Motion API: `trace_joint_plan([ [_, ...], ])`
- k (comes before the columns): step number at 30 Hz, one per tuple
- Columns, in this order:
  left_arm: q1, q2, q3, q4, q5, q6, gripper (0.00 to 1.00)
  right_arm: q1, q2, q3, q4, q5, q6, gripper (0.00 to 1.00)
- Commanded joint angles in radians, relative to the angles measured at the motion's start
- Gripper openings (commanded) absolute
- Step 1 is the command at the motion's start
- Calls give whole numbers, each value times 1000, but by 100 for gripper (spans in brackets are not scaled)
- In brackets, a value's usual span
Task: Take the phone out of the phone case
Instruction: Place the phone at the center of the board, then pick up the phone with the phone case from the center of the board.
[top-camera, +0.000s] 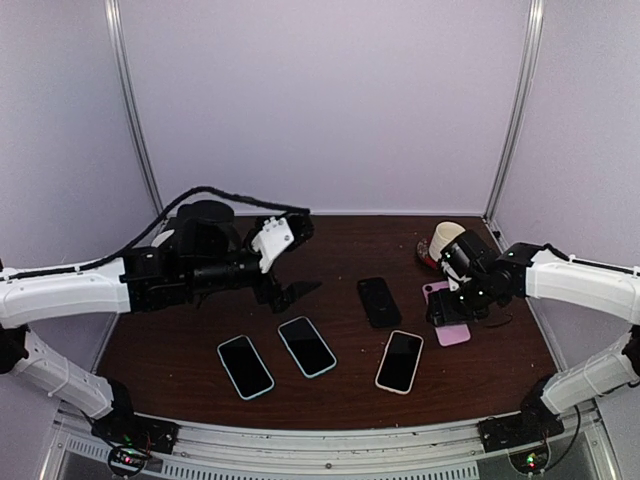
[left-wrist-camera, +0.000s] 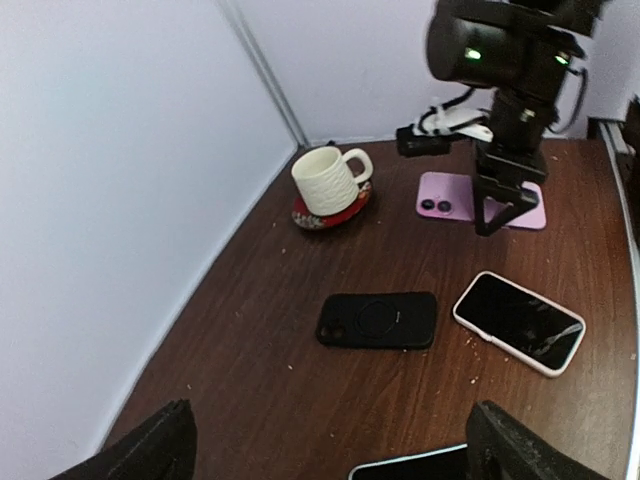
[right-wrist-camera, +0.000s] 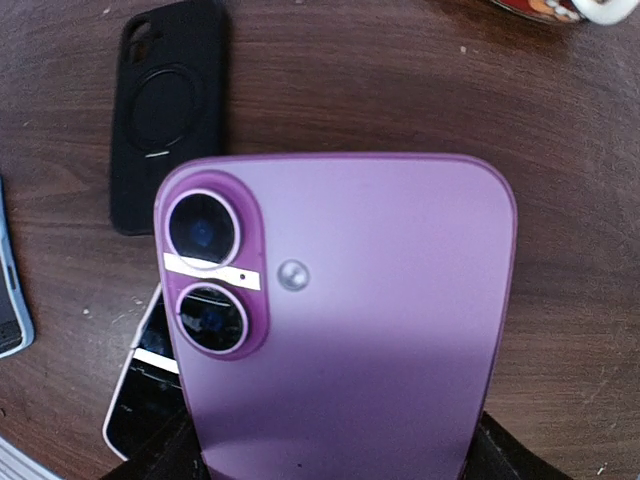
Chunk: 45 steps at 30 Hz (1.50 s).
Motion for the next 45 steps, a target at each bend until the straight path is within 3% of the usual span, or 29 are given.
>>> trace_joint_plan([
  [1, -1, 148, 209, -247, -96, -381, 98, -82, 33, -11, 51, -4, 3, 66],
  [5, -1, 339, 395, -430, -80, -505, 98, -157, 96, -16, 76, -52, -13, 66],
  [9, 1, 429, 471, -484, -142, -659, 97, -208, 180, 0, 71, -79, -41, 67],
  [14, 28, 541, 490, -534, -7, -781, 98, -237, 223, -3, 102, -111, -58, 74],
  [27, -112, 752, 724, -707, -50, -1001, 98, -260, 246, -11, 104, -143, -84, 85],
  [34, -182, 832, 816, -739, -72, -1055, 97, -260, 173, -25, 93, -124, -90, 100],
  [45, -278, 991, 1003, -819, -165, -1170, 98, -260, -75, -32, -17, 7, -52, 100],
])
